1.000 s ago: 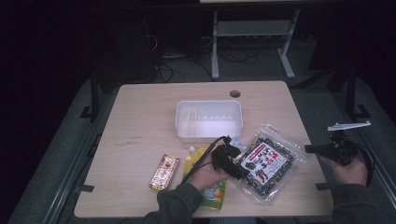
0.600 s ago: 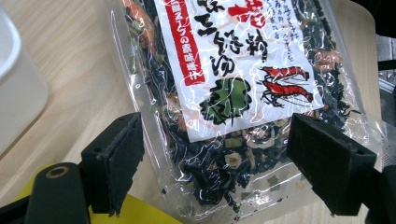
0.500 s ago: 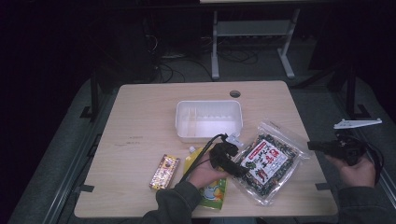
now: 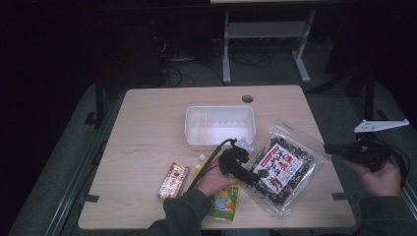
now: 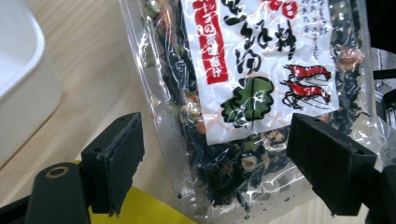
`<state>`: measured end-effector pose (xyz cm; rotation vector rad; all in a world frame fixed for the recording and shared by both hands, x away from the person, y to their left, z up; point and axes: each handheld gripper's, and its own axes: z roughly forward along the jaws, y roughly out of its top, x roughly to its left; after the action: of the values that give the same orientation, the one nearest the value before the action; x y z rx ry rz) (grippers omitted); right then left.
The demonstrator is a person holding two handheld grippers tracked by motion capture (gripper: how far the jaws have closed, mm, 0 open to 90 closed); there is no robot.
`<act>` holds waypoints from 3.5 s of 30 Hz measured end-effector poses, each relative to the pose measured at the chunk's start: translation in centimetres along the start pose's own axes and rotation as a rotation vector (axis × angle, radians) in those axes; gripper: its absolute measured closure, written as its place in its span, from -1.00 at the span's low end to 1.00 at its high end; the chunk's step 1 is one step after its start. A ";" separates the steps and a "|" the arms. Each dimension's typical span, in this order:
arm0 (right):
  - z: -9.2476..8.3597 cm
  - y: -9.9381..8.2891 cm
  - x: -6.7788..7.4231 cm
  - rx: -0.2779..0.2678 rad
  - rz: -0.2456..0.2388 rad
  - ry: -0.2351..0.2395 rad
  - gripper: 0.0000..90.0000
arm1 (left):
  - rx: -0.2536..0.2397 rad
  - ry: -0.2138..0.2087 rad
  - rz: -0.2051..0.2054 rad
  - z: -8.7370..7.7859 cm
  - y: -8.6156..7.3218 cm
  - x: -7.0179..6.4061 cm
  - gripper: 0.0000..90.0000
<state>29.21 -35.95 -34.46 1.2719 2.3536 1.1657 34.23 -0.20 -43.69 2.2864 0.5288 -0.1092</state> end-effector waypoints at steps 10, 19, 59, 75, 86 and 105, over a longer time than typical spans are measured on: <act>-0.8 0.9 0.9 -0.019 -0.039 0.009 1.00 | 0.016 -0.027 -0.014 0.6 -0.2 0.5 -0.59; -1.7 1.6 1.9 -0.043 -0.077 0.036 1.00 | 0.007 -0.110 -0.047 0.9 -0.2 1.3 -0.44; -3.0 3.5 1.8 -0.116 -0.088 0.143 1.00 | -0.071 -0.291 0.051 -0.4 0.0 1.8 0.60; -2.3 2.3 -0.3 -0.144 -0.017 0.163 0.42 | -0.093 -0.275 0.132 -1.0 -0.1 0.9 0.67; -0.5 1.2 -0.3 -0.139 0.022 0.203 -0.17 | -0.094 -0.270 0.137 -1.1 -0.3 0.9 0.67; 3.5 0.0 0.7 -0.099 -0.004 0.319 0.07 | -0.096 -0.270 0.141 -1.3 -0.3 0.7 0.67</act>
<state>30.64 -33.46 -36.63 1.1180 2.4719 1.5650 34.62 1.10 -43.17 2.1632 0.2278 -0.3108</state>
